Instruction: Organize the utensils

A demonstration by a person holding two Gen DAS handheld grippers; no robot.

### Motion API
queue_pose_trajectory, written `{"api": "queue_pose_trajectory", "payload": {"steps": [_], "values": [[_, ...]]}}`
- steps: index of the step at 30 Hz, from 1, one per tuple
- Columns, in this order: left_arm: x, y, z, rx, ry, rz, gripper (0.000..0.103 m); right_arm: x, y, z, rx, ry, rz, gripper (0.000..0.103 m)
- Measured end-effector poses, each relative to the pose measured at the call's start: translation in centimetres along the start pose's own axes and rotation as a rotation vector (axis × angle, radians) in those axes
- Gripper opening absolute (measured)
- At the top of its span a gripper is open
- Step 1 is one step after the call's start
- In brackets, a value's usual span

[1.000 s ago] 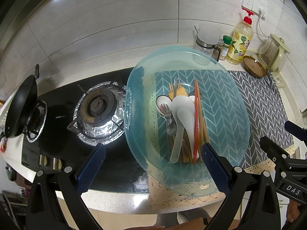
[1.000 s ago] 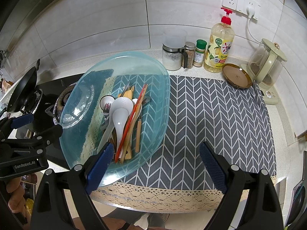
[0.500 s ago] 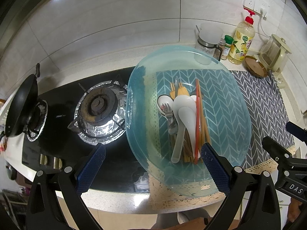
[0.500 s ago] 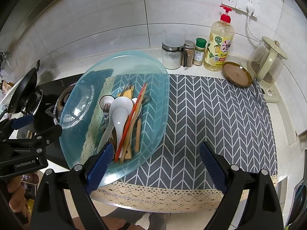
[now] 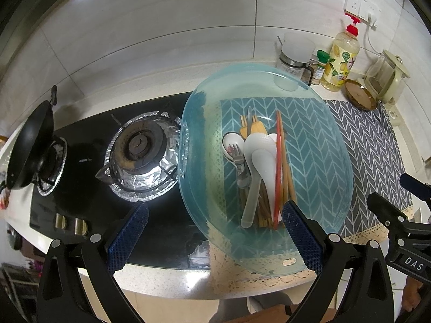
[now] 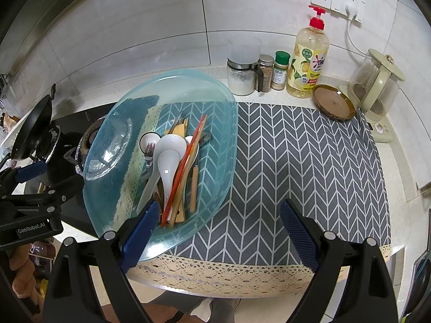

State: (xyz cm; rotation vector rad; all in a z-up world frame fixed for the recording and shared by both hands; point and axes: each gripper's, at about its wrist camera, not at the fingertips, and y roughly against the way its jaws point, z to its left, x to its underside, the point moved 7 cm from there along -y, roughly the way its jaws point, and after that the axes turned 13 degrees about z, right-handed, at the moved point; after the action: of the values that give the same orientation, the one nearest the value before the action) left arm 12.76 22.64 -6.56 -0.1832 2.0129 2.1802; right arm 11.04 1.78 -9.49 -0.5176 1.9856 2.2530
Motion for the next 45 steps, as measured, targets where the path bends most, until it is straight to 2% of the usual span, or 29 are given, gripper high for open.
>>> {"api": "queue_pose_trajectory", "payload": {"steps": [7, 11, 16, 24, 32, 45], "values": [[-0.03, -0.05, 0.07, 0.002, 0.003, 0.003, 0.099, 0.18, -0.02, -0.07, -0.003, 0.0, 0.001, 0.088], [0.03, -0.19, 0.37, 0.06, 0.029, 0.015, 0.099, 0.1, -0.01, -0.08, -0.003, 0.001, 0.003, 0.088], [0.15, -0.24, 0.6, 0.025, 0.027, 0.016, 0.099, 0.06, 0.08, -0.22, 0.001, -0.006, 0.002, 0.088], [0.02, -0.39, 0.6, 0.041, 0.027, 0.026, 0.099, -0.05, 0.22, -0.46, -0.011, -0.029, 0.003, 0.088], [0.15, -0.51, 0.34, -0.007, 0.007, 0.041, 0.099, 0.14, 0.21, -0.51, -0.014, -0.034, 0.016, 0.088], [0.19, -0.37, 0.3, 0.018, 0.005, 0.036, 0.099, 0.29, 0.26, -0.31, -0.001, -0.014, 0.02, 0.088]]}}
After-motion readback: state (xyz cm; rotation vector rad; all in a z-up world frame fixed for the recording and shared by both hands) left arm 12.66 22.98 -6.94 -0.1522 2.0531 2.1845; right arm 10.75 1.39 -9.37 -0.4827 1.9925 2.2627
